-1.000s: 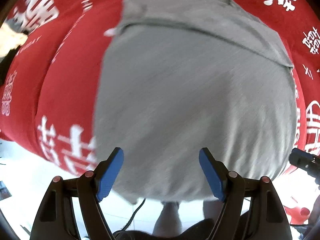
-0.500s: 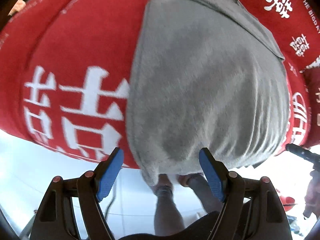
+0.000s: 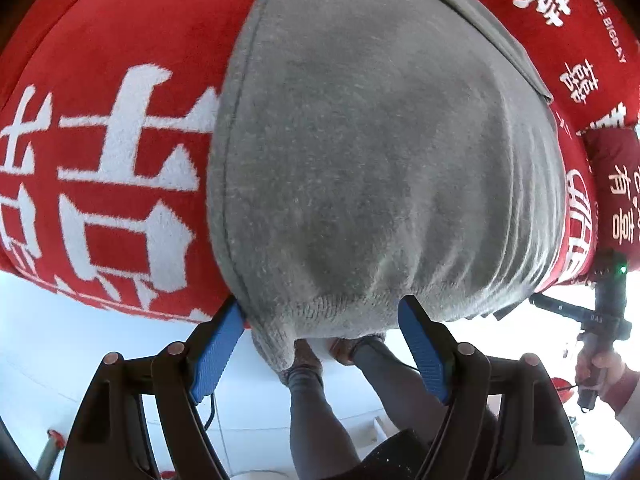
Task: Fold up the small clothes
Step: 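Grasp the grey sweater hem with both grippers and lift it, then fold the held hem over toward the collar and open both grippers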
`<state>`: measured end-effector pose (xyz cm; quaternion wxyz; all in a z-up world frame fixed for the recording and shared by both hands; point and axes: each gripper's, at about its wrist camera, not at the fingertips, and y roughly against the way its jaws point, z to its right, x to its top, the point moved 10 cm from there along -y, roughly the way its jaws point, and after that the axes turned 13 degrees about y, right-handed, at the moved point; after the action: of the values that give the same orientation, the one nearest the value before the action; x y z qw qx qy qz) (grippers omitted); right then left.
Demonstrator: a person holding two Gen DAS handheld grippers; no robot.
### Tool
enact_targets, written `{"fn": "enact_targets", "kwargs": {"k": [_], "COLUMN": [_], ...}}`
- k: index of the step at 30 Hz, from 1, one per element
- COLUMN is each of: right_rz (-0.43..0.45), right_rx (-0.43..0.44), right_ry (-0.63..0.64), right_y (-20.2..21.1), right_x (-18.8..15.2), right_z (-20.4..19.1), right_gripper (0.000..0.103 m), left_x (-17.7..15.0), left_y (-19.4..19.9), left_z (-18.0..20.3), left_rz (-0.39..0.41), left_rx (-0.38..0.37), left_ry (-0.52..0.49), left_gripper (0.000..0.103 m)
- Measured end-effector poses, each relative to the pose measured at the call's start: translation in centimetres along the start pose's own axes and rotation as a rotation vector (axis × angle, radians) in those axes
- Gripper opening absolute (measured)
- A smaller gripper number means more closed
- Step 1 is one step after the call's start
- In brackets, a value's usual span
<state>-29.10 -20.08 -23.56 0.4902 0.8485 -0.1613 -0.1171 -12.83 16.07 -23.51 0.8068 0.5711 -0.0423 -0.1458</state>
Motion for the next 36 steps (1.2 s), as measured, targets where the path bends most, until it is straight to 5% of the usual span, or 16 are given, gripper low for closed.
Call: {"fn": "enact_targets", "kwargs": {"k": [8,13,23,24,25,26,28,36], "right_rz": [-0.019,0.031,0.002,0.004,0.01,0.019,0.029,0.126], "right_rx": [0.11,0.245,0.312,0.322,0.332,0.343,0.344,0.449], "right_ry": [0.013,-0.01,-0.06,-0.089,-0.112,-0.143,-0.133,-0.102], "right_y": [-1.3,-0.7,-2.7,-2.8,-2.8,-2.7,-2.2,2.0], "right_x": [0.6,1.8,1.6,1.6,1.4,1.5,1.7,3.2], "right_z": [-1.3,-3.4,-3.8,-3.8,-3.7,-3.7,-4.4,-8.6], "right_gripper": [0.063,0.063,0.061,0.052,0.025,0.012,0.012,0.011], "left_x": [-1.0,-1.5,-2.5,-2.5,-2.4,-2.4,-2.3,-1.9], "left_y": [-0.8,-0.5,-2.3,-2.2,-2.1,-2.0,-1.9,1.5], "left_z": [1.3,3.3,3.5,3.4,3.4,2.9,2.6,6.0], "left_rz": [-0.022,-0.033,-0.032,-0.029,-0.028,-0.032,-0.054,-0.011], "left_rx": [-0.014,-0.146,-0.021,-0.027,-0.031,-0.041,-0.077,-0.179], "left_ry": [-0.01,0.022,-0.044,-0.03,-0.008,0.024,0.062,-0.009], "left_gripper": [0.079,0.079,0.077,0.071,0.057,0.037,0.01,0.01]}}
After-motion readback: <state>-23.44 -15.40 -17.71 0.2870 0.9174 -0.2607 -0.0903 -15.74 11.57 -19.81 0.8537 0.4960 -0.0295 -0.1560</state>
